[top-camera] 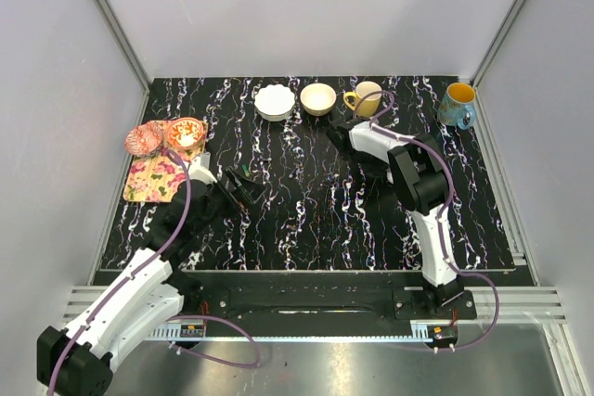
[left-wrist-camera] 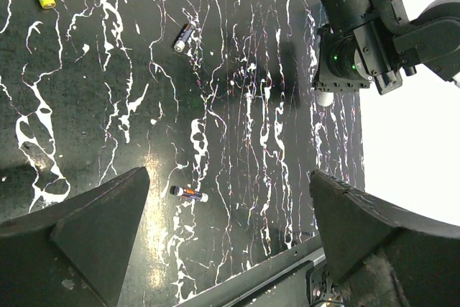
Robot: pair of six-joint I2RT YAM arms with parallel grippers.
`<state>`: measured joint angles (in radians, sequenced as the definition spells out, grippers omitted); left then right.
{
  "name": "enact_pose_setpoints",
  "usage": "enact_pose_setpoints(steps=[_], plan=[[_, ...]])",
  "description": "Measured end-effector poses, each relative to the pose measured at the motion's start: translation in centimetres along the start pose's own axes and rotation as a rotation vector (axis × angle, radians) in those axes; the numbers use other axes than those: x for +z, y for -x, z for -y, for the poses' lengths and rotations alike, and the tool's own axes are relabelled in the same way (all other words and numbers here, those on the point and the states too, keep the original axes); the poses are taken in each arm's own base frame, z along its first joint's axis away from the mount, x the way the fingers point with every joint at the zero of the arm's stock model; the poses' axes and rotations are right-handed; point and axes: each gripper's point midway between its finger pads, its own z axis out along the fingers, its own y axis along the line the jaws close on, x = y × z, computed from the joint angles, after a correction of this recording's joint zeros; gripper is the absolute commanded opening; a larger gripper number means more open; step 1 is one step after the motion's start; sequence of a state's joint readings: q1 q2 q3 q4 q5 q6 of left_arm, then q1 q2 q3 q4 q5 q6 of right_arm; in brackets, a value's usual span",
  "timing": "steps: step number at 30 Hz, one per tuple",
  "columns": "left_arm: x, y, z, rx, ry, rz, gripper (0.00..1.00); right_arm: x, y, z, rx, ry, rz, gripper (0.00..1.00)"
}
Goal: Load the batteries into the remote control
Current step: Turn over the remote control at the center of the board.
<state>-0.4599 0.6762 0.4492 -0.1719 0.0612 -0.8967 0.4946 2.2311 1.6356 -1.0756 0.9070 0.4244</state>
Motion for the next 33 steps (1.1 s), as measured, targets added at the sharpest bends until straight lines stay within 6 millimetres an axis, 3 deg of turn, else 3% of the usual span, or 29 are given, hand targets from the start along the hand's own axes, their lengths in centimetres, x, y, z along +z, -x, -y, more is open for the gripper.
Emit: enact_pose_setpoints(steps=[8,16,26,33], plan=[[0.2,-0.7,0.2,-0.001,-0.02,-0.031,0.99,0.0,-1.4,-1.9,-0.045,0.1,-0.062,0.19],[0.7,-1.9,-0.1,-0.008,-0.027,-0.085,0.99,0.1,-2.6,-1.8,-0.114,0.118,-0.085,0.52],[0.8,-2.2,0.1,-0.009,-0.041,-0.102,0.99,-0.7,-3.2,-1.5,-0.124,0.169,-0.1,0.6],[1.0,-2.5,0.0,-0.014,-0.034,-0.115,0.99,-3.1,-3.2,-3.4,-0.083,0.31,-0.103,0.62]])
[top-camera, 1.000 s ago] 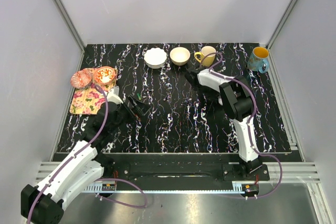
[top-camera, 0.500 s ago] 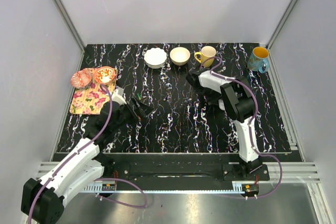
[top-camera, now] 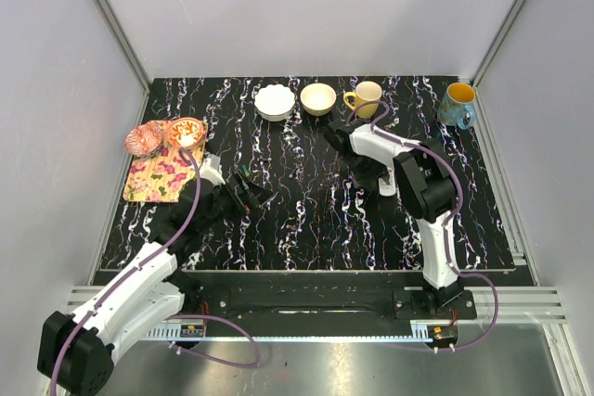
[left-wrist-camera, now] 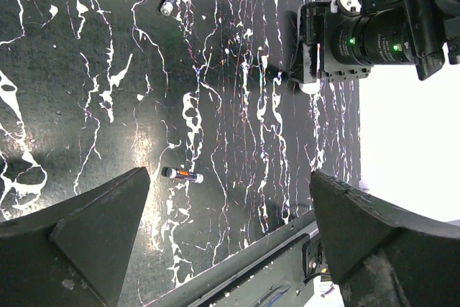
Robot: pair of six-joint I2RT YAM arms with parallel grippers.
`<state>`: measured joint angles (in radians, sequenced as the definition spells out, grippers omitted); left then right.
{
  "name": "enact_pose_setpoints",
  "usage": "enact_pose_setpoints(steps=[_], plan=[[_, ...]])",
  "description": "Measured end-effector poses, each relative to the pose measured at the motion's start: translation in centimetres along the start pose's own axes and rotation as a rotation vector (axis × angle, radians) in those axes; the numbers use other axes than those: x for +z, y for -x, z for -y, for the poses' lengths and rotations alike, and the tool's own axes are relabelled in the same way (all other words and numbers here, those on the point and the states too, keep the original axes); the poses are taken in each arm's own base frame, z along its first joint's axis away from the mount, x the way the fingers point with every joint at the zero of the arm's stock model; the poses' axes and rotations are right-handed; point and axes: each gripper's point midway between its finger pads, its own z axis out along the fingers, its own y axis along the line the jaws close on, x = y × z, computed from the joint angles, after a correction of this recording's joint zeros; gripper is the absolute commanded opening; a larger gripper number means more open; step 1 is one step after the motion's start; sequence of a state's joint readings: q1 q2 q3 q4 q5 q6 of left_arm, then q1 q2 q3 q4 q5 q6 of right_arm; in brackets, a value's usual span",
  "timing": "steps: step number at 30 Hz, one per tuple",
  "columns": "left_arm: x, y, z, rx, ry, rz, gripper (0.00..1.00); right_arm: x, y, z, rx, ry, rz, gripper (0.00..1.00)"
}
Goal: Load the batteries into the remote control
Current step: Turn over the remote control at the center of the board, then reset both arms
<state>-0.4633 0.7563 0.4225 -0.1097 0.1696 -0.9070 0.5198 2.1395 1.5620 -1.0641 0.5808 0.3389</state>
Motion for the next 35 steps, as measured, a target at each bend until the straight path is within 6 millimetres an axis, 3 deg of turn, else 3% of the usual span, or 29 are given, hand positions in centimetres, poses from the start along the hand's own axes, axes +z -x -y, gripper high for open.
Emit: enact_pose_setpoints(steps=[4,7,10,14,17,19,23,25,29,31,35], plan=[[0.1,-0.1,-0.1,-0.003,0.006,-0.006,0.99,-2.1,0.1,-2.6,0.01,0.094,0.041,0.64],[0.1,-0.3,-0.6,-0.002,0.023,-0.009,0.99,-4.9,0.2,-3.3,0.05,0.199,0.113,0.64],[0.1,-0.4,-1.6,0.006,0.068,-0.01,0.99,-8.9,-0.4,-1.8,0.127,0.328,0.215,0.65],[0.1,-0.6,-3.2,0.009,0.151,-0.015,0.99,-16.2,-2.2,1.2,0.284,0.627,0.493,0.82],[0.3,-0.7,-4.3,0.011,0.216,-0.028,0.99,-18.8,-4.5,2.3,0.349,0.791,0.659,0.85],[0.4,-0.5,-4.8,0.013,0.258,-0.035,0.99,-18.7,-5.8,2.2,0.365,0.844,0.708,0.86],[0.6,0.4,-5.1,0.026,0.335,-0.036,0.99,-16.6,-6.9,0.6,0.372,0.869,0.679,0.91],[0.9,0.8,-5.0,0.039,0.351,-0.039,0.99,-15.9,-7.2,0.2,0.384,0.869,0.661,1.0],[1.0,0.9,-5.0,0.067,0.352,-0.052,0.98,-16.7,-6.6,0.4,0.453,0.913,0.712,1.0],[1.0,0.9,-4.9,0.083,0.342,-0.055,0.93,-17.3,-6.4,0.6,0.496,0.946,0.75,1.0],[0.8,1.4,-3.9,0.115,0.296,-0.038,0.97,-18.0,-6.7,1.1,0.584,1.013,0.813,1.0]])
